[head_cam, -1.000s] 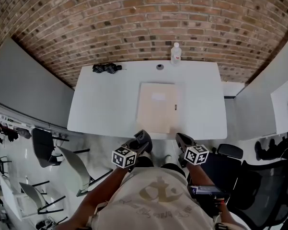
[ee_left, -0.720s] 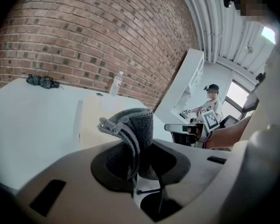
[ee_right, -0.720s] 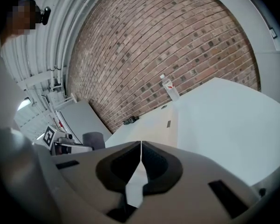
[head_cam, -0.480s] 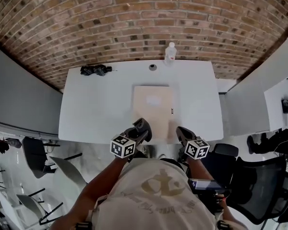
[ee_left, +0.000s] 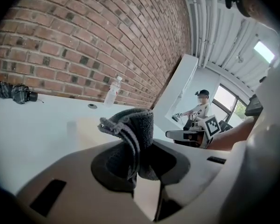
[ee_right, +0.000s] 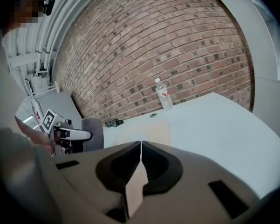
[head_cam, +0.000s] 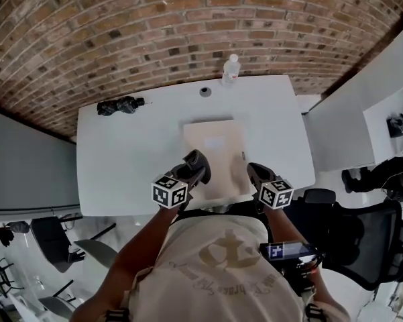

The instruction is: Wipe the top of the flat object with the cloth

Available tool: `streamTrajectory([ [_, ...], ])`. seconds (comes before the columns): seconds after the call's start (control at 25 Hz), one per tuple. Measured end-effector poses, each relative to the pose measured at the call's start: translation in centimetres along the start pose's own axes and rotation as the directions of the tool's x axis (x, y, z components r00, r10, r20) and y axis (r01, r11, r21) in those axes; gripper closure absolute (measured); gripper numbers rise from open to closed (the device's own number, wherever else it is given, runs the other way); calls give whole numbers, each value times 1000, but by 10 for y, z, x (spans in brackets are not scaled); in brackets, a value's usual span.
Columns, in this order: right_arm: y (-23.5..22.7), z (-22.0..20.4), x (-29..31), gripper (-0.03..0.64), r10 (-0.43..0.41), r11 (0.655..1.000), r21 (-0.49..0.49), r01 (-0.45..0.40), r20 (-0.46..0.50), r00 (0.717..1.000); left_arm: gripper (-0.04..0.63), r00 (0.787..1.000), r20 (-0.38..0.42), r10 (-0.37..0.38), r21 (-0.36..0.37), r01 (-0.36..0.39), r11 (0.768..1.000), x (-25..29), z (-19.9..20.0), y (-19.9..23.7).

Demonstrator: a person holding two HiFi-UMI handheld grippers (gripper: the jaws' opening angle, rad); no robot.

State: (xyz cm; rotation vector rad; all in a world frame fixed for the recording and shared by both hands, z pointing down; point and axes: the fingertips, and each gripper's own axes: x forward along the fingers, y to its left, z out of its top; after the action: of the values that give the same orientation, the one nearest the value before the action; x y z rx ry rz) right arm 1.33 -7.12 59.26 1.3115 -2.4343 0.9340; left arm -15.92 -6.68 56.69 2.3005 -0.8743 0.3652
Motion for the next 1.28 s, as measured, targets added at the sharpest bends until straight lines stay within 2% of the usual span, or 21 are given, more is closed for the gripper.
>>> streamTrajectory([
  [0.12, -9, 2, 10, 594, -56, 998, -38, 54, -43, 998, 495, 1000, 6, -10, -25, 10, 1000, 5, 9, 12],
  [0.24, -14, 4, 21, 594, -65, 996, -68, 60, -80, 995, 495, 1000, 8, -18, -42, 18, 999, 13, 16, 22],
  [0.56, -39, 13, 54, 592, -17, 1000, 17, 19, -105, 994, 495, 999, -4, 53, -50, -53, 997, 42, 44, 37],
  [0.8, -46, 16, 78, 589, 60, 997, 47, -54, -146, 988, 495, 991, -15, 132, -41, -133, 990, 67, 67, 48],
  [0.84, -48, 17, 80, 582, 65, 997, 50, -58, -151, 986, 495, 990, -15, 143, -40, -143, 989, 72, 70, 49],
  [0.88, -51, 16, 82, 547, 70, 996, 58, -61, -157, 985, 495, 988, -18, 154, -35, -154, 987, 77, 73, 50],
  [0.92, -52, 15, 83, 477, 77, 995, 72, -66, -165, 983, 495, 986, -24, 164, -28, -165, 986, 81, 76, 51],
  [0.96, -53, 13, 85, 462, 88, 993, 93, -73, -174, 981, 495, 984, -31, 176, -20, -176, 984, 86, 78, 53],
  [1.12, -58, -4, 91, 445, 128, 983, 158, -94, -224, 966, 495, 976, -45, 213, 7, -213, 977, 110, 95, 62],
  [1.28, -61, -22, 96, 433, 153, 978, 178, -105, -281, 947, 495, 977, -39, 208, 11, -208, 978, 139, 115, 66],
])
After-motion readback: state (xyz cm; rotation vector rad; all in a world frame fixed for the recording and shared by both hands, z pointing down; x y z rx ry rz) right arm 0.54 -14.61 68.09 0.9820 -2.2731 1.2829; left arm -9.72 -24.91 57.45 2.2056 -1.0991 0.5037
